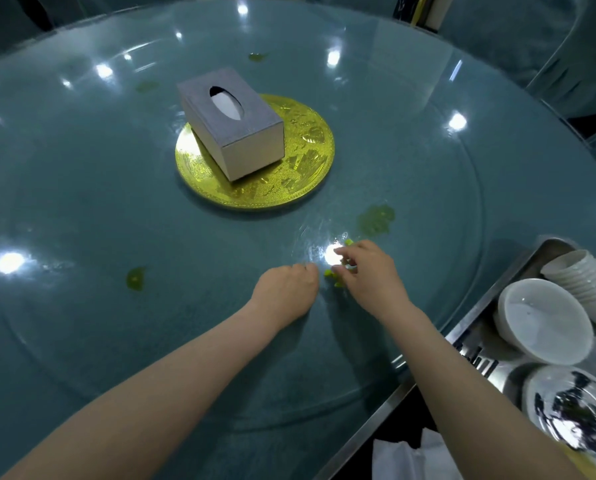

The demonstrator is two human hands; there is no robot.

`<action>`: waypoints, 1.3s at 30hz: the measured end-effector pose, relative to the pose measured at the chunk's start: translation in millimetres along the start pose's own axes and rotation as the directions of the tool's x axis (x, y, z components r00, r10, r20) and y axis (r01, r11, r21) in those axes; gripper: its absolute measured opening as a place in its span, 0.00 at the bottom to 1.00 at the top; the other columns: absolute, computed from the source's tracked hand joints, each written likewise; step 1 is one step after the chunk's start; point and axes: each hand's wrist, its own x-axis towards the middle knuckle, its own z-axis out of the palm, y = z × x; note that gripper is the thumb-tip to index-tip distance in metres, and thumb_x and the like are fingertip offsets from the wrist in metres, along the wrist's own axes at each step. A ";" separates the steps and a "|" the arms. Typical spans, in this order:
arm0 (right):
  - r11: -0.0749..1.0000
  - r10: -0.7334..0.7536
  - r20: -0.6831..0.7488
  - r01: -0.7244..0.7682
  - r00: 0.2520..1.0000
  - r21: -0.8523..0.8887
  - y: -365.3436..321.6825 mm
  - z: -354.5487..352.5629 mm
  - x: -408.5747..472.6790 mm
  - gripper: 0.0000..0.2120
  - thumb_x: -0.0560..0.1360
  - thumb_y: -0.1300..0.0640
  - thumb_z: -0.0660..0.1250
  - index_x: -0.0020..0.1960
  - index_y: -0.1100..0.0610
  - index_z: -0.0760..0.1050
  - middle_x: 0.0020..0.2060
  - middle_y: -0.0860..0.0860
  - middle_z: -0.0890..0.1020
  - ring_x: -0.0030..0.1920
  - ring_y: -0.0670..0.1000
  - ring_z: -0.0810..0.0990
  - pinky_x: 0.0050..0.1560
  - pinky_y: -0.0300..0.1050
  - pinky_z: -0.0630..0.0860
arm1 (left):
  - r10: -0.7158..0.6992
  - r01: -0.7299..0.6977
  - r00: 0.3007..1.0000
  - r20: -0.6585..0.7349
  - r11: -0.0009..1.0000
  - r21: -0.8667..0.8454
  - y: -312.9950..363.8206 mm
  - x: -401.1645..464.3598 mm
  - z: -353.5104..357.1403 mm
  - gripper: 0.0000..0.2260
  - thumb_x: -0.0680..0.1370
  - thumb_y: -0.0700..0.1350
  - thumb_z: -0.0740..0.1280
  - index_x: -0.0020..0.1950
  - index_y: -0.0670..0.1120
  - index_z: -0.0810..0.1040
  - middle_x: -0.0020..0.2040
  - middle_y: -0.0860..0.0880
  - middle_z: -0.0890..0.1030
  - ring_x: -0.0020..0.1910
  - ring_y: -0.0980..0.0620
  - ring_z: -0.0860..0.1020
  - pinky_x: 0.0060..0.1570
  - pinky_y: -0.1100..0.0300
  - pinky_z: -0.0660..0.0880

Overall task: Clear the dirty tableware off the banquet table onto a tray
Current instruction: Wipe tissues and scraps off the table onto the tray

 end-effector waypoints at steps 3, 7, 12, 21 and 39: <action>0.992 -0.089 0.098 0.097 0.991 -0.083 -1.9 6.9 -11.6 0.15 0.75 0.58 0.69 0.61 0.57 0.79 0.52 0.54 0.74 0.51 0.54 0.74 0.53 0.41 0.71 | -0.046 0.056 0.992 0.117 0.995 -0.078 -4.7 -2.6 5.3 0.07 0.80 0.44 0.58 0.49 0.43 0.72 0.42 0.45 0.80 0.42 0.43 0.82 0.32 0.56 0.66; 0.983 -0.149 0.044 0.153 0.988 -0.103 -7.8 13.4 -29.1 0.09 0.75 0.62 0.68 0.54 0.59 0.82 0.48 0.56 0.77 0.48 0.57 0.76 0.45 0.44 0.70 | -0.311 0.378 0.925 0.217 0.801 -0.463 -14.8 -19.2 5.9 0.10 0.81 0.44 0.55 0.41 0.44 0.67 0.37 0.41 0.77 0.38 0.38 0.73 0.38 0.53 0.62; 0.985 -0.045 0.082 0.058 0.996 -0.164 -14.5 10.0 -38.0 0.08 0.75 0.58 0.65 0.49 0.55 0.82 0.47 0.51 0.79 0.48 0.53 0.77 0.43 0.39 0.65 | -0.456 0.549 0.816 0.354 0.422 -0.722 -20.2 -55.2 -4.8 0.14 0.78 0.42 0.57 0.32 0.44 0.62 0.30 0.46 0.65 0.33 0.47 0.62 0.33 0.55 0.56; 0.962 0.217 -0.168 -0.181 0.962 0.206 -8.4 -45.3 -150.8 0.05 0.69 0.58 0.75 0.39 0.50 0.82 0.34 0.42 0.82 0.37 0.44 0.80 0.44 0.35 0.73 | -0.115 0.452 0.887 0.447 0.413 -0.791 49.1 -113.5 -62.9 0.18 0.77 0.42 0.57 0.28 0.48 0.58 0.21 0.53 0.63 0.23 0.58 0.63 0.26 0.62 0.61; 0.869 0.488 -0.166 -0.461 0.857 0.180 43.4 -71.0 -301.1 0.13 0.72 0.59 0.72 0.38 0.42 0.75 0.36 0.38 0.80 0.38 0.36 0.77 0.36 0.27 0.68 | 0.179 0.410 0.868 0.464 0.269 -0.872 156.2 -146.1 -68.6 0.18 0.81 0.38 0.53 0.68 0.47 0.72 0.62 0.51 0.78 0.62 0.56 0.74 0.56 0.69 0.67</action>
